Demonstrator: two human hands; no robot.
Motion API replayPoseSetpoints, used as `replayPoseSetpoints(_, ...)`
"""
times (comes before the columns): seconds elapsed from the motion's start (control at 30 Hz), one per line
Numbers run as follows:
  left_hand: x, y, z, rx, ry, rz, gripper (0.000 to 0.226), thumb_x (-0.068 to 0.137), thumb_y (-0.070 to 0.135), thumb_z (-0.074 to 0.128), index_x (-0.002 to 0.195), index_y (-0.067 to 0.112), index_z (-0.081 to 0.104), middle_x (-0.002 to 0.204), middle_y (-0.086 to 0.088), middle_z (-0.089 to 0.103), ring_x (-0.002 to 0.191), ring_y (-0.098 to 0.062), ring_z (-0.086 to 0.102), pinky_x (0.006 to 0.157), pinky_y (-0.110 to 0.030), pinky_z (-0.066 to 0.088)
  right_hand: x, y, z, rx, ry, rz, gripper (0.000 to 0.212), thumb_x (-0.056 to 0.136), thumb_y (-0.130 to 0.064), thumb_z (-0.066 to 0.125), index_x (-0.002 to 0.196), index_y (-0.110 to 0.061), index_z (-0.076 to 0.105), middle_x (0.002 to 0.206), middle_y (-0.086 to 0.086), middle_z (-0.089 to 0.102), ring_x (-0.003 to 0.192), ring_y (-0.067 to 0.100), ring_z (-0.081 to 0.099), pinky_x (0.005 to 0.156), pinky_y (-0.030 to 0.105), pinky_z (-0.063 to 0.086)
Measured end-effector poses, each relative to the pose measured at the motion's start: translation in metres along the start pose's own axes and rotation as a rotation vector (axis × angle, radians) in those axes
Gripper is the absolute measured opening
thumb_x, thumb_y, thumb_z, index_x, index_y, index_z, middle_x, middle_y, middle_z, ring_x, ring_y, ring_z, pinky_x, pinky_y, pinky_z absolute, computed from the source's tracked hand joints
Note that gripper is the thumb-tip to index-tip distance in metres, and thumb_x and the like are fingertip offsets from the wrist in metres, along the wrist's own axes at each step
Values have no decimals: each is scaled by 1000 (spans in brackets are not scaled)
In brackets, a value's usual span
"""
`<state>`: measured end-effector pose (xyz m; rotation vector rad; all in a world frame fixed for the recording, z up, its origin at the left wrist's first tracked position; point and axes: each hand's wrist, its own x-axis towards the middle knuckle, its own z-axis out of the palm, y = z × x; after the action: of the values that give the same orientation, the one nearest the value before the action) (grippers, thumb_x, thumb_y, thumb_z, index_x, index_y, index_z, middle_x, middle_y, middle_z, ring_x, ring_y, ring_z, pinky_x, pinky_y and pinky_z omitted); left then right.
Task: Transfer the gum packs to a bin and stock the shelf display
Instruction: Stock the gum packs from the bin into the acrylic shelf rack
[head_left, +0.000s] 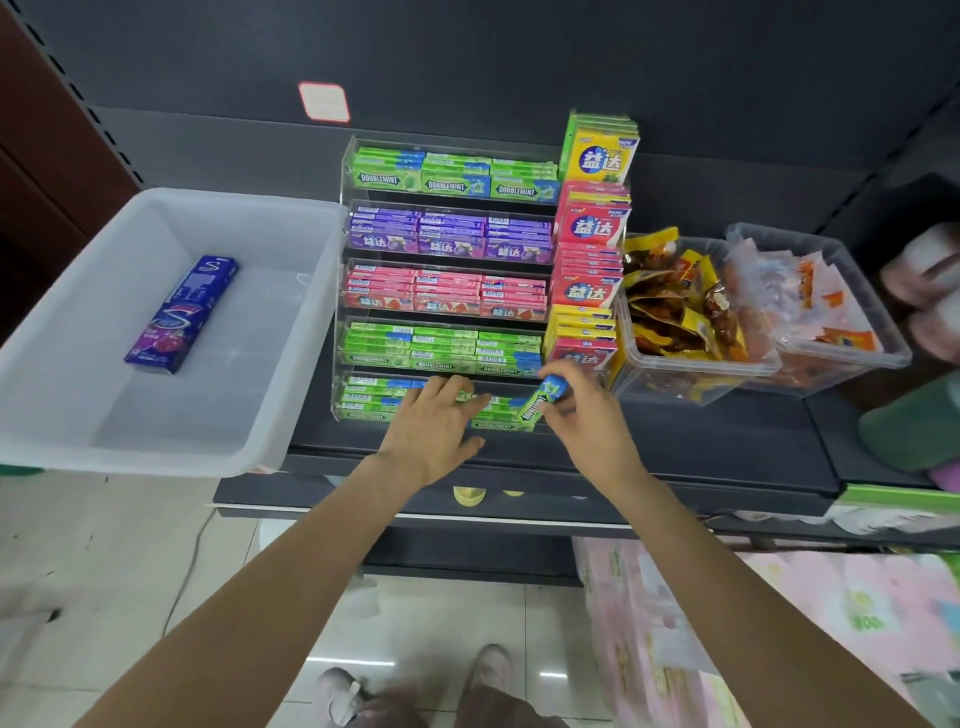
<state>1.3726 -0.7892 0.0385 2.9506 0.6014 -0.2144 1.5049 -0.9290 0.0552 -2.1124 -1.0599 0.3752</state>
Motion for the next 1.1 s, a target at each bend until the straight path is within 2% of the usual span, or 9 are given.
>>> replayPoseSetpoints(0.1,-2,-3,3,62,-23,15,59,94,45,44,147,32,22,148,2,24,135,-22,23,108,-39,26,2,1,4,-1,107,-6,16,88,-8,62,102,-12,57,106,3,65,85,16,67,72,23,52)
replayPoseSetpoints(0.3,-2,-7,0,46,-85,33,59,94,38,44,148,33,19,151,2,21,137,-21,23,109,-40,25,8,9,24,1,151,37,13,85,-6,66,97,-10,64,102,5,68,94,17,65,78,20,51)
replayPoseSetpoints(0.5,-2,-7,-5,21,-127,24,58,94,38,45,147,33,21,150,3,23,134,-22,26,108,-44,28,9,13,32,-228,228,96,24,87,-9,64,111,-11,68,112,8,58,98,20,59,86,32,51)
replayPoseSetpoints(0.57,-2,-7,-6,13,-124,23,59,94,38,46,147,33,21,148,2,25,132,-22,28,105,-43,30,8,12,34,-328,230,78,29,85,-6,65,113,-10,68,109,8,59,101,23,56,82,37,54)
replayPoseSetpoints(0.67,0,-7,-4,-11,-111,26,59,93,38,47,147,33,22,146,2,28,129,-23,30,103,-42,33,6,11,37,-387,215,43,33,81,1,67,112,-9,68,104,11,67,100,30,59,80,41,55)
replayPoseSetpoints(0.73,0,-8,-3,-22,-106,29,59,93,37,48,146,33,23,146,3,29,129,-23,31,103,-42,33,5,9,37,-350,175,62,33,85,1,62,116,-8,65,110,11,67,102,30,60,84,41,52)
replayPoseSetpoints(0.83,1,-9,-1,-24,-92,35,59,93,36,47,147,33,23,146,3,29,129,-23,31,104,-41,33,5,11,39,-308,60,75,31,93,-7,53,124,-5,59,127,8,53,111,25,55,97,37,45)
replayPoseSetpoints(0.9,1,-9,2,-37,-71,36,56,95,33,45,147,33,24,147,3,29,129,-22,31,105,-39,33,2,12,43,-313,-3,53,32,96,-13,50,125,-2,56,131,7,44,112,22,54,99,34,44)
replayPoseSetpoints(1.1,-1,-14,7,-97,-37,52,50,97,22,40,146,28,29,149,2,30,131,-21,31,109,-36,31,-3,6,47,-477,-95,-19,45,97,-29,47,136,-8,46,133,3,44,123,21,40,100,38,42)
